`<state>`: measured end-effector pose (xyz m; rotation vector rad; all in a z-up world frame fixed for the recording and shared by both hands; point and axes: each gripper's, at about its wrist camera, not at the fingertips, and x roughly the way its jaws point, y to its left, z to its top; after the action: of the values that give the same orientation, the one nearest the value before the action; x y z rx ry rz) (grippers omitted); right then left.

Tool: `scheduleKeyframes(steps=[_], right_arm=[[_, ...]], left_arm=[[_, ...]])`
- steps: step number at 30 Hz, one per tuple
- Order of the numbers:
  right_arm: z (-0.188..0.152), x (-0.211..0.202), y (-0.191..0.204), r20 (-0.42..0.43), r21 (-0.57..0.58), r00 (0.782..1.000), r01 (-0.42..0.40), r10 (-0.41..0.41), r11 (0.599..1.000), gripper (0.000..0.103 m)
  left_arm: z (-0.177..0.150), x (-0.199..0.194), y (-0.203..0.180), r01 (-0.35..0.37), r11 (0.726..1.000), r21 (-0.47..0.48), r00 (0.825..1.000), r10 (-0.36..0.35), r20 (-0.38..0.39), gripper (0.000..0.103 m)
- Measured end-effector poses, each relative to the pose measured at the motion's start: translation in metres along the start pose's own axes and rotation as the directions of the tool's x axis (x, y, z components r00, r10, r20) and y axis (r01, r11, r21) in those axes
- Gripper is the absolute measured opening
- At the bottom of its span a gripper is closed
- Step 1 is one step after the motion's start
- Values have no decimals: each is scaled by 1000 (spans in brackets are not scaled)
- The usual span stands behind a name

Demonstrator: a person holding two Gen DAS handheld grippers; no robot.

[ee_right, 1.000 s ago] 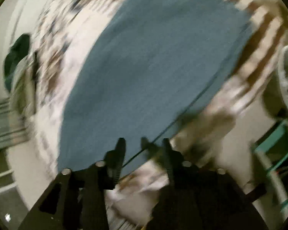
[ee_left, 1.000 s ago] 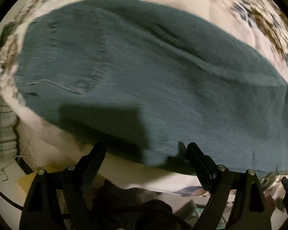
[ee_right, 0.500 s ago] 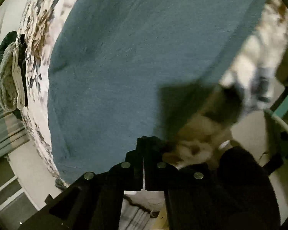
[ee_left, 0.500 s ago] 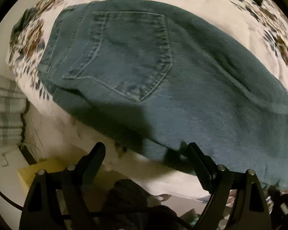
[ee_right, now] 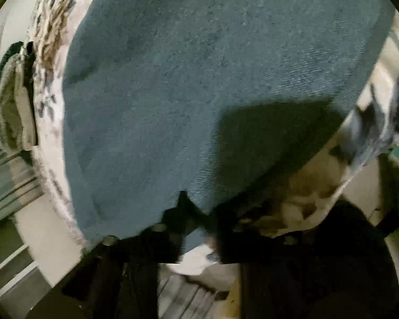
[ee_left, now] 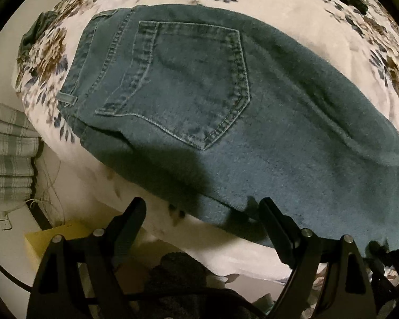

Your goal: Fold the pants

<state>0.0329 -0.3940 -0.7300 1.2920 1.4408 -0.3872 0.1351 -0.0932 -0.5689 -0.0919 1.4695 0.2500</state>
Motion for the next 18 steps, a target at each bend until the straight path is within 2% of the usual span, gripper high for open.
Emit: scheduleKeyframes(steps=[6,11,18], right_arm=[[-22,-22,6,28,-90,999,48,-46,995,7],[-24,-22,-2,10,-94,998,67,-66,993,7],[-30,-36,7,2,-106,999,46,-46,993,7]], left_arm=[[-1,-4,10,21,1000,-4,1000,-21,-3,87],[6,-4,7,17,1000,-15,1000,-17,-13,87],[18,-5,8,23,1000,-8,1000,-23,10,87]])
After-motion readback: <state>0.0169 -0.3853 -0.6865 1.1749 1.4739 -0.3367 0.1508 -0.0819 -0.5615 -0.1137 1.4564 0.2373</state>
